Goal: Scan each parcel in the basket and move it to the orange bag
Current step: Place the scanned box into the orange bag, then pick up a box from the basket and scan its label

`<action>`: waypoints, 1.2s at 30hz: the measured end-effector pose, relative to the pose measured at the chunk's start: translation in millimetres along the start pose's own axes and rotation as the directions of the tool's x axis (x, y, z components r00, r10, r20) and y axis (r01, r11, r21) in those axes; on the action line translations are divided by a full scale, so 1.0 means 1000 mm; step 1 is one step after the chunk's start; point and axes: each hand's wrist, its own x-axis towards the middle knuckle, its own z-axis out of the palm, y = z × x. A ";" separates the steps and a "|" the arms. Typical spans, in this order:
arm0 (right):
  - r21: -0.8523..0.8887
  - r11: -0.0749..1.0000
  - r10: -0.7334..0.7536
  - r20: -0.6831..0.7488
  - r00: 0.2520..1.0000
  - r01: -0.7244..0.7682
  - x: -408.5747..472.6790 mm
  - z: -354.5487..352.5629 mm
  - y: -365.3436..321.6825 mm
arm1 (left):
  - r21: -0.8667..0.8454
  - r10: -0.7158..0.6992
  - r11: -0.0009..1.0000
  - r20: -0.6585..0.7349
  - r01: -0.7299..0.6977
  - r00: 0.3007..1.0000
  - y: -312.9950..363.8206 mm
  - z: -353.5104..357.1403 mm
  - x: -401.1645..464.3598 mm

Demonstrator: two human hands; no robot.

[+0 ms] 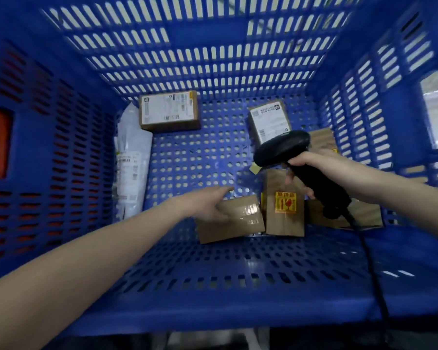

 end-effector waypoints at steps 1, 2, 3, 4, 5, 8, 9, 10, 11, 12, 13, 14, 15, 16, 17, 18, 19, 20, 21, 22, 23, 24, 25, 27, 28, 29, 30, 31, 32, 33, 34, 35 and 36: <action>0.006 1.000 0.004 0.005 1.000 -0.004 0.004 0.001 0.002 | 0.023 -0.003 1.000 0.005 0.003 1.000 -0.001 0.004 0.006; 0.017 1.000 0.004 0.013 1.000 -0.004 0.007 0.002 0.003 | 0.046 -0.009 0.999 0.009 0.008 1.000 -0.002 0.007 0.010; 0.024 1.000 0.003 0.024 1.000 -0.004 0.010 0.003 0.005 | 0.072 -0.014 0.997 0.016 0.013 1.000 -0.003 0.009 0.013; 0.033 0.999 0.009 0.032 0.999 -0.010 0.012 0.004 0.007 | 0.099 -0.018 0.995 0.026 0.015 0.999 -0.003 0.010 0.015; 0.046 0.999 0.015 0.048 0.999 -0.017 0.012 0.004 0.008 | 0.124 -0.018 0.992 0.030 0.014 0.999 -0.003 0.012 0.017; 0.083 0.996 0.019 0.083 0.996 -0.026 0.015 0.006 0.010 | 0.164 -0.008 0.987 0.038 0.001 0.999 -0.001 0.014 0.021; 0.080 0.997 0.011 0.091 0.996 -0.018 0.015 0.006 0.010 | 0.161 -0.001 0.987 0.057 -0.009 0.998 0.000 0.014 0.022; 0.079 0.997 0.005 0.099 0.995 -0.012 0.015 0.006 0.011 | 0.160 0.007 0.987 0.080 -0.020 0.997 0.001 0.014 0.023; 0.078 0.997 -0.001 0.105 0.994 -0.007 0.015 0.006 0.010 | 0.169 0.017 0.985 0.087 -0.031 0.996 0.001 0.014 0.024; 0.080 0.997 -0.001 0.101 0.995 -0.007 0.015 0.007 0.010 | 0.189 0.023 0.981 0.081 -0.038 0.996 0.002 0.014 0.024; 0.081 0.997 0.000 0.097 0.995 -0.008 0.015 0.006 0.010 | 0.200 0.024 0.979 0.067 -0.037 0.997 0.003 0.012 0.023; 0.081 0.997 0.003 0.090 0.996 -0.010 0.014 0.006 0.008 | 0.200 0.021 0.979 0.053 -0.031 0.998 0.004 0.010 0.022; 0.075 0.997 0.002 0.085 0.996 -0.008 0.013 0.006 0.007 | 0.199 0.016 0.980 0.044 -0.024 0.999 0.005 0.007 0.020; 0.073 0.997 0.000 0.077 0.997 -0.006 0.011 0.005 0.004 | 0.202 0.012 0.979 0.034 -0.019 0.999 0.007 0.003 0.016; 0.072 0.997 -0.008 0.069 0.998 0.003 0.008 0.004 0.000 | 0.208 0.010 0.978 0.016 -0.013 1.000 0.008 -0.002 0.012; 0.073 0.997 -0.015 0.062 0.998 0.011 0.004 0.002 -0.006 | 0.209 0.010 0.978 -0.012 -0.007 1.000 0.010 -0.008 0.006; 0.064 0.998 -0.026 0.059 0.998 0.022 -0.003 0.000 -0.013 | 0.189 0.002 0.982 -0.042 0.006 0.999 0.011 -0.016 -0.001; 0.052 0.998 -0.039 0.053 0.998 0.036 -0.011 -0.003 -0.022 | 0.137 -0.015 0.990 -0.067 0.024 0.998 0.013 -0.026 -0.010; 0.039 0.998 -0.056 0.044 0.997 0.055 -0.019 -0.005 -0.032 | 0.063 -0.032 0.997 -0.087 0.038 0.996 0.016 -0.038 -0.021; 0.025 0.997 -0.077 0.028 0.997 0.076 -0.027 -0.007 -0.042 | -0.017 -0.049 0.999 -0.107 0.047 0.993 0.018 -0.051 -0.033; 0.001 0.995 -0.099 0.008 0.995 0.099 -0.036 -0.008 -0.054 | -0.086 -0.064 0.995 -0.136 0.052 0.989 0.019 -0.066 -0.046; -0.024 0.992 -0.126 -0.017 0.992 0.126 -0.045 -0.009 -0.066 | -0.142 -0.079 0.988 -0.180 0.053 0.981 0.020 -0.081 -0.059; -0.041 0.986 -0.165 -0.046 0.985 0.163 -0.055 -0.008 -0.079 | -0.204 -0.085 0.978 -0.238 0.036 0.968 0.021 -0.096 -0.075; -0.042 0.967 -0.254 -0.118 0.960 0.251 -0.075 -0.002 -0.104 | -0.336 -0.106 0.942 -0.368 -0.026 0.924 0.022 -0.122 -0.110; -0.027 0.955 -0.295 -0.167 0.941 0.295 -0.085 0.001 -0.115 | -0.389 -0.122 0.919 -0.432 -0.063 0.893 0.022 -0.132 -0.127; 0.004 0.942 -0.328 -0.214 0.920 0.337 -0.095 0.006 -0.127 | -0.437 -0.138 0.893 -0.491 -0.106 0.860 0.024 -0.140 -0.144; 0.054 0.922 -0.358 -0.250 0.900 0.382 -0.105 0.012 -0.138 | -0.480 -0.157 0.864 -0.547 -0.154 0.823 0.025 -0.146 -0.162; 0.117 0.898 -0.381 -0.271 0.884 0.424 -0.114 0.019 -0.148 | -0.522 -0.163 0.825 -0.589 -0.218 0.791 0.028 -0.149 -0.180; 0.182 0.870 -0.401 -0.281 0.872 0.459 -0.123 0.025 -0.157 | -0.565 -0.158 0.771 -0.616 -0.293 0.772 0.030 -0.153 -0.195; 0.236 0.841 -0.419 -0.286 0.862 0.487 -0.132 0.032 -0.166 | -0.615 -0.138 0.697 -0.621 -0.369 0.772 0.031 -0.154 -0.209; 0.273 0.814 -0.439 -0.288 0.851 0.512 -0.140 0.038 -0.173 | -0.657 -0.121 0.613 -0.627 -0.439 0.770 0.035 -0.153 -0.223; 0.298 0.791 -0.458 -0.293 0.839 0.535 -0.149 0.044 -0.180 | -0.685 -0.115 0.539 -0.637 -0.490 0.763 0.041 -0.149 -0.236; 0.316 0.770 -0.474 -0.298 0.828 0.555 -0.156 0.051 -0.185 | -0.705 -0.110 0.469 -0.645 -0.532 0.757 0.045 -0.144 -0.247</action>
